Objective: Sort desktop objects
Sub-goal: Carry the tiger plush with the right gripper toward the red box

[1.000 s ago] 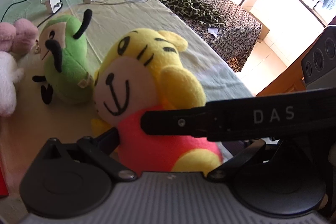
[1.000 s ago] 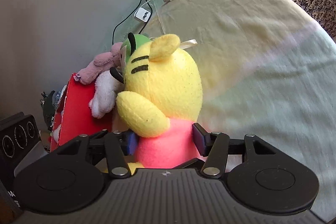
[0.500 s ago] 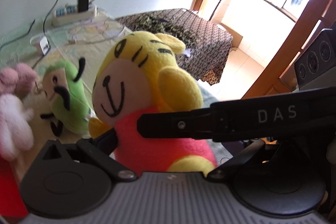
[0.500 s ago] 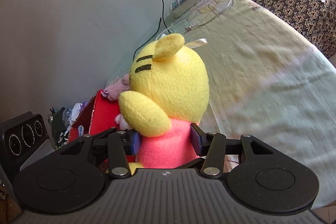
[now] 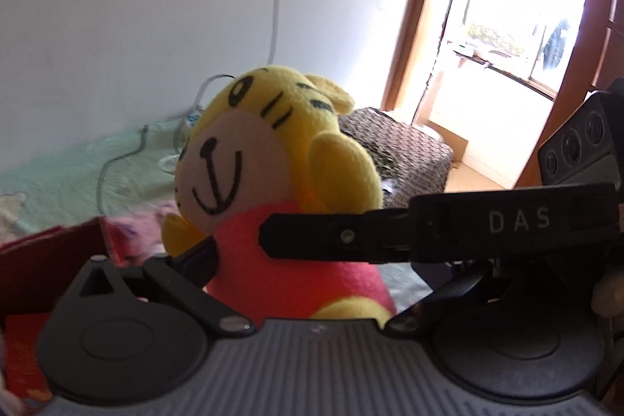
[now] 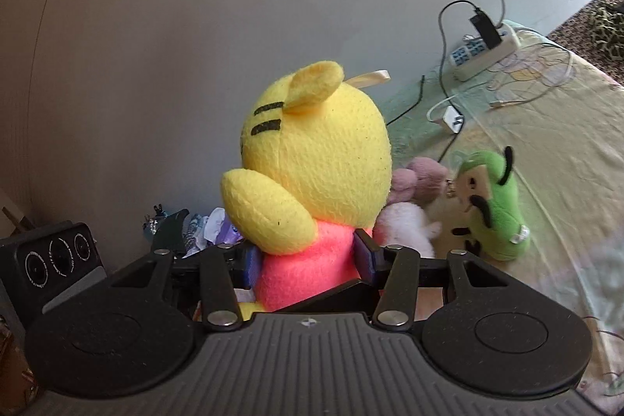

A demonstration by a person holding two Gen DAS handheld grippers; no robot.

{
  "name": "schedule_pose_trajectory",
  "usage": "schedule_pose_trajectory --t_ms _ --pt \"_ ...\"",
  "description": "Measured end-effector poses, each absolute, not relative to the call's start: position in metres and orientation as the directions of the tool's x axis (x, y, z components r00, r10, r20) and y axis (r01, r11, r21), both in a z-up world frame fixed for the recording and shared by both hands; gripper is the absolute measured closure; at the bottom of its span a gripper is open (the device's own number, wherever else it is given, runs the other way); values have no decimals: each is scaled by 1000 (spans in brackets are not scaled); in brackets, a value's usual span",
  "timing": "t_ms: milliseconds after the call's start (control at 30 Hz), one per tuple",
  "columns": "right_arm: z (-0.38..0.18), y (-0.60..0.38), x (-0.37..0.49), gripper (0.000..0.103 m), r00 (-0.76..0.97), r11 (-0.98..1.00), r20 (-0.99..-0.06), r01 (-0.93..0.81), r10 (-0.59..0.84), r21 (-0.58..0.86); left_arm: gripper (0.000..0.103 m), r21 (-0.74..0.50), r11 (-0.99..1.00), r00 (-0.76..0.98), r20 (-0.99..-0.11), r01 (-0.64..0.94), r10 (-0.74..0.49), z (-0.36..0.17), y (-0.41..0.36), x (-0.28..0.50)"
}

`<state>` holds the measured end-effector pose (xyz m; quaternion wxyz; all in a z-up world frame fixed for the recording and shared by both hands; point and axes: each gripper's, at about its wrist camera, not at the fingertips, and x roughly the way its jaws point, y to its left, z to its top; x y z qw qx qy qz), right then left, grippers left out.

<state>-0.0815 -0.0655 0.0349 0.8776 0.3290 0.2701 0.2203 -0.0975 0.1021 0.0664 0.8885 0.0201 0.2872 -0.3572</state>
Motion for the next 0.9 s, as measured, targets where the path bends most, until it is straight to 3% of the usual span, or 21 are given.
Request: schedule_pose_trajectory --t_ms 400,900 --pt "21 17 -36 54 682 670 -363 -254 635 697 3 -199 845 653 -555 497 -515 52 199 -76" --pt "2 42 -4 56 644 806 -568 -133 513 577 3 -333 820 566 -600 466 -565 7 210 -44"
